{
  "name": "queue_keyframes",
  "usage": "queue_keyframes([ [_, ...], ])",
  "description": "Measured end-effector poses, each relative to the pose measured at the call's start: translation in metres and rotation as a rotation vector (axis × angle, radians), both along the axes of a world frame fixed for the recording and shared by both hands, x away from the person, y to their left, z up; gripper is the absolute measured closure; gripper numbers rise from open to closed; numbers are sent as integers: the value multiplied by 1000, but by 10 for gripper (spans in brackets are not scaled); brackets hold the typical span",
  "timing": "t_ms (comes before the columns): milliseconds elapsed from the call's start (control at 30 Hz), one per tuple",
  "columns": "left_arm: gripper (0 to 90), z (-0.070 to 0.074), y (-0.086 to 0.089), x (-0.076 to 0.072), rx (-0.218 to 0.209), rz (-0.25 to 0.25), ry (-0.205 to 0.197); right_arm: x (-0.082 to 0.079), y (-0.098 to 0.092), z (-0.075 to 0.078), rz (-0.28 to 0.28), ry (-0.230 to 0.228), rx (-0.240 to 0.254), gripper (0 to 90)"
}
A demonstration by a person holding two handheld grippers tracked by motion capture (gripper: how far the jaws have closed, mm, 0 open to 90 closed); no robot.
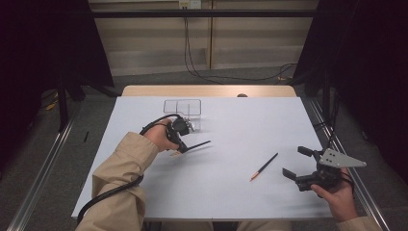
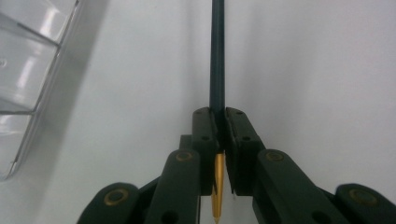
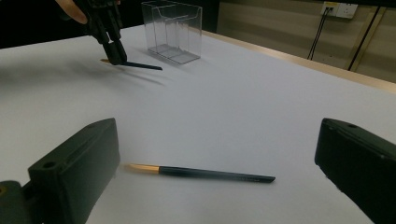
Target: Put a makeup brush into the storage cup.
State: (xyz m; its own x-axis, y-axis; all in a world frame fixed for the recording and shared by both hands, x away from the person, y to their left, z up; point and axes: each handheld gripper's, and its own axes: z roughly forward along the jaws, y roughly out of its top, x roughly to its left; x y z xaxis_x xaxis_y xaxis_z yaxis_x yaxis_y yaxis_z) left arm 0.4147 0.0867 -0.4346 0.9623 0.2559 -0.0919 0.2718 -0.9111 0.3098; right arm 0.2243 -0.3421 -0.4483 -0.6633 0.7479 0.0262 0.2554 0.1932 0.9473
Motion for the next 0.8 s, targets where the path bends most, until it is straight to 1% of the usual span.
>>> queue_keyframes([
  [67, 834, 3, -3, -3, -17, 1, 0, 0, 1, 0, 4, 5, -3, 0],
  [100, 835, 4, -4, -4, -18, -10, 3, 1, 2, 0, 9, 9, -4, 0],
  [133, 834, 5, -5, -5, -28, -11, 1, 1, 3, 0, 13, 11, -10, 0],
  [200, 834, 8, -8, -7, -25, -28, -5, 0, 5, 1, 23, 11, -16, 0],
  [333, 834, 11, -15, -12, -46, -38, -9, 1, 8, 2, 35, 14, -26, 0],
  [400, 834, 14, -17, -14, -37, -65, -16, 1, 9, 2, 40, 18, -29, 0],
  [500, 834, 18, -22, -18, -47, -81, -26, 2, 10, 2, 47, 24, -23, 0],
  [567, 834, 21, -26, -20, -47, -92, -25, 2, 11, 3, 54, 32, -26, 0],
  [600, 834, 22, -28, -22, -48, -96, -18, 3, 12, 3, 55, 37, -29, 0],
  [667, 834, 22, -32, -24, -51, -113, -21, 4, 14, 3, 68, 49, -32, 0],
  [700, 834, 23, -34, -25, -44, -123, -21, 5, 15, 4, 74, 52, -36, 0],
  [767, 834, 23, -37, -29, -57, -117, -19, 6, 18, 4, 86, 58, -38, 0],
  [800, 834, 24, -39, -29, -52, -133, -22, 6, 19, 5, 92, 64, -39, 0],
])
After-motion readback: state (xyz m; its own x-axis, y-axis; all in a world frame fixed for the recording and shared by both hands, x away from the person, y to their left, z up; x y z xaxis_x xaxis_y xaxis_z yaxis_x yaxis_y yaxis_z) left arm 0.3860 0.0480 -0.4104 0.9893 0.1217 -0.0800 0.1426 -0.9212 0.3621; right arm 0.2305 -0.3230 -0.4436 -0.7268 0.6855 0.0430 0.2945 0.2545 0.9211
